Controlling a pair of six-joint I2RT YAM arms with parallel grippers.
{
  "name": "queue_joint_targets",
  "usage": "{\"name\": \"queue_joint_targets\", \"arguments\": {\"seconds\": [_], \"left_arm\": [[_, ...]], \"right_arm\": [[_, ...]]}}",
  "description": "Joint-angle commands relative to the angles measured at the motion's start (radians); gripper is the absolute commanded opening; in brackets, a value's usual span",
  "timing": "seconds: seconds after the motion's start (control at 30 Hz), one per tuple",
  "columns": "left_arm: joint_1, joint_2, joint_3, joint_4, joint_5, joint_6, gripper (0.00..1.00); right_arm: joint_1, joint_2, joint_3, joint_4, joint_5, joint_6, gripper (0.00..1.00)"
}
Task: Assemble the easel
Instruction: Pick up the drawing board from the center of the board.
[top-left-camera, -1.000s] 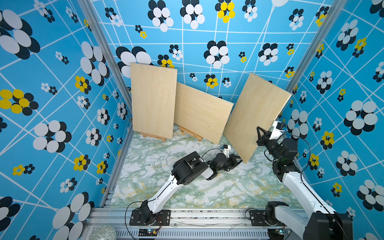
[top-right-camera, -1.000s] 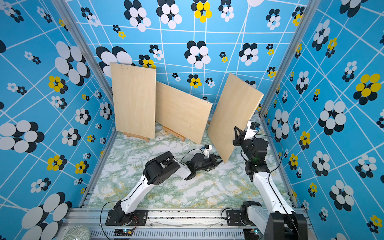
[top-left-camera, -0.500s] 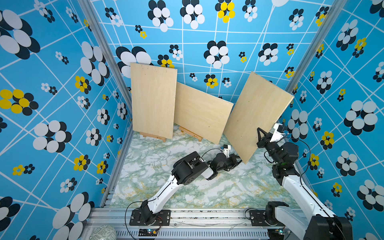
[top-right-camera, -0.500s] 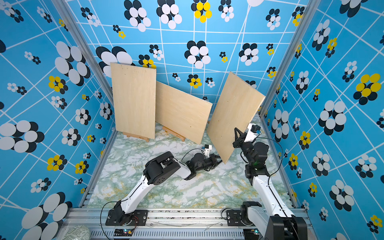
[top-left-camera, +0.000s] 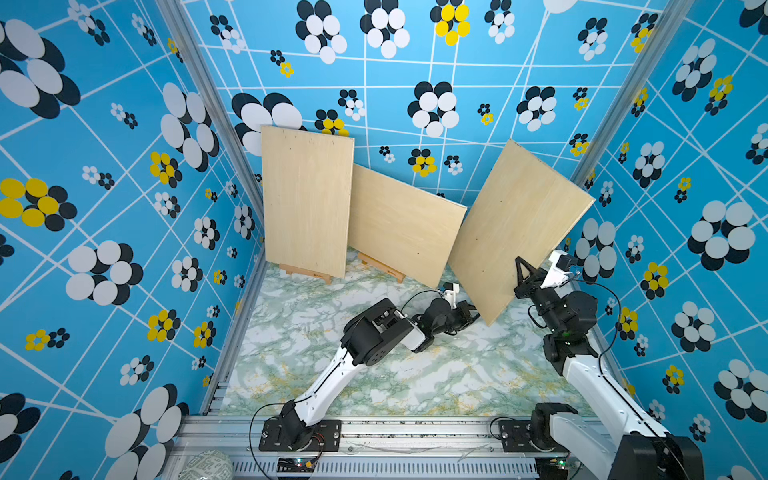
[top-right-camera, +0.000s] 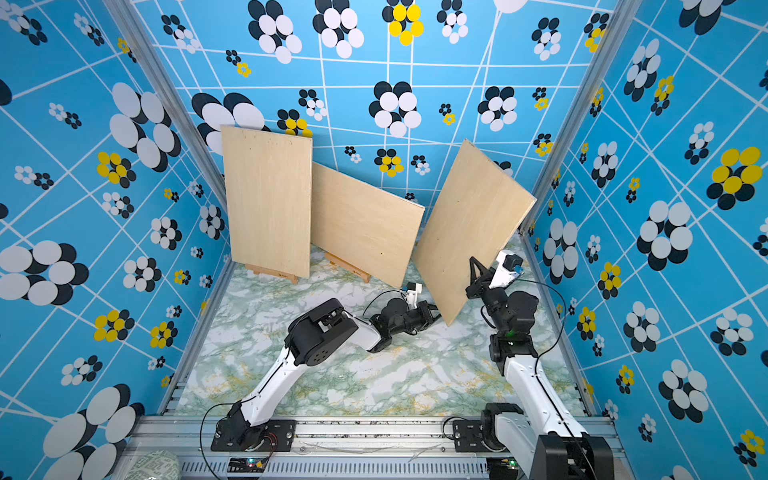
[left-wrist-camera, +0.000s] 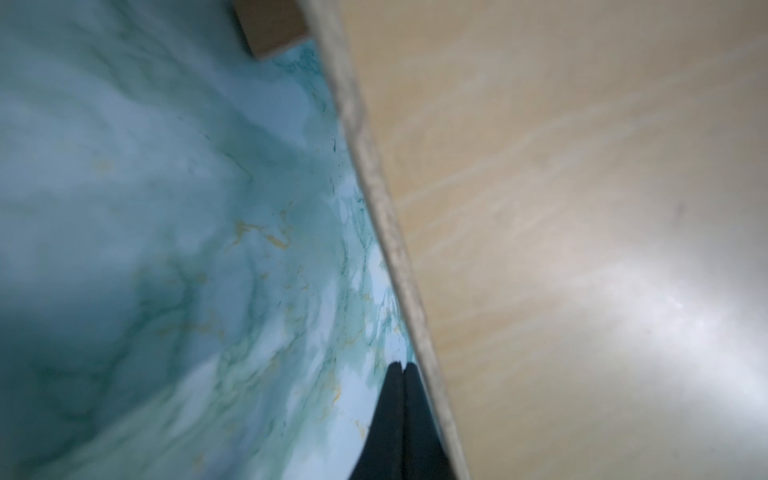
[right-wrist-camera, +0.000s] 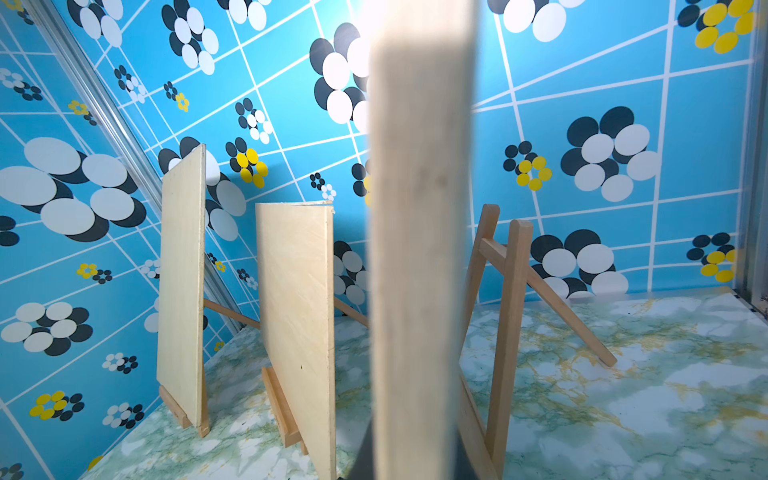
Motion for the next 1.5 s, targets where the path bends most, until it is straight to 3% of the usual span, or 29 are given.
{"name": "queue_joint_targets", "arguments": {"seconds": [0.0, 0.83, 1.47], "left_arm": [[0.021, -0.037, 0.068, 0.06, -0.007, 0.05, 0.0], [0.02, -0.07, 0.174, -0.012, 0.033, 0.082, 0.0], [0.026, -0.016, 0.315, -0.095, 0.055, 0.082, 0.01]], "right_arm": [[0.017, -0.038, -0.007, 0.133, -0.059, 0.045, 0.0], [0.016, -0.103, 0.012, 0.153, -0.023, 0.021, 0.0], [-0.015, -0.051, 0.055, 0.159, -0.028, 0.006, 0.0]]}}
